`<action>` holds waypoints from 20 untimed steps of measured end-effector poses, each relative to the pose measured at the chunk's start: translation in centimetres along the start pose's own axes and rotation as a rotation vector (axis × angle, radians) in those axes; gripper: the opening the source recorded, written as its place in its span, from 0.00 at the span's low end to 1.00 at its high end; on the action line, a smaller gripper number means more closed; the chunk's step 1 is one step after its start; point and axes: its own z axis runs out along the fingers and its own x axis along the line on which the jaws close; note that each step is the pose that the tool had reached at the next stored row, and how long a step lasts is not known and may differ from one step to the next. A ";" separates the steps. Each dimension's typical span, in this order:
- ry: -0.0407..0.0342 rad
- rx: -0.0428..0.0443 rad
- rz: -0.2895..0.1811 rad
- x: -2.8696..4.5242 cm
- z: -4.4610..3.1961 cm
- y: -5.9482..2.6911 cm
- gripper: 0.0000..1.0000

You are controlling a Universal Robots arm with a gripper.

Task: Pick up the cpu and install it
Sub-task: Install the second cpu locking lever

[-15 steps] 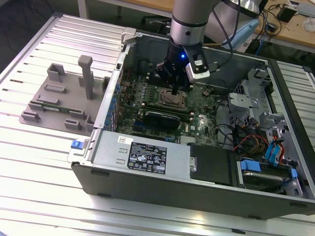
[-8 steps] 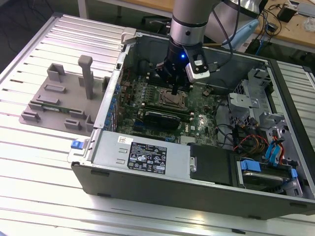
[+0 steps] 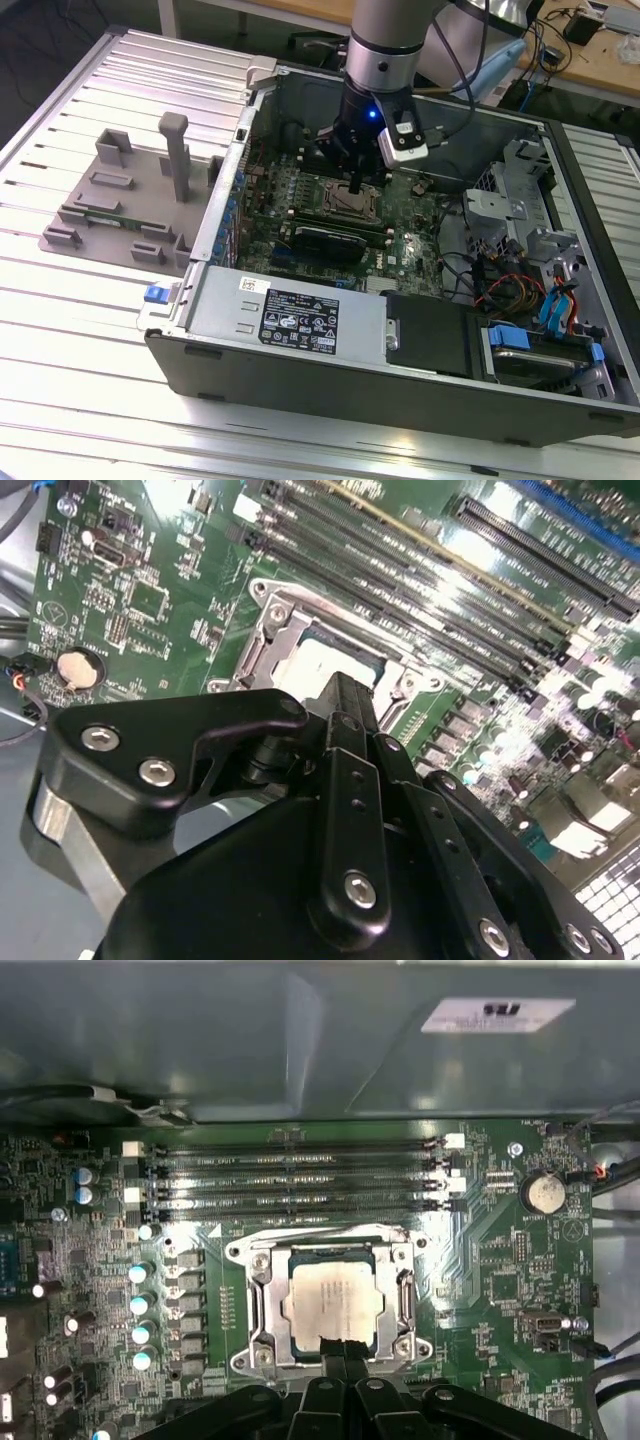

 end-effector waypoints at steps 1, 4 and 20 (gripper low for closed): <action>0.0000 0.0000 0.000 -0.01 0.00 -0.18 0.11; 0.0000 0.0001 0.000 -0.03 0.01 -0.71 0.11; -0.0002 -0.0219 -0.067 0.35 0.55 -3.23 0.11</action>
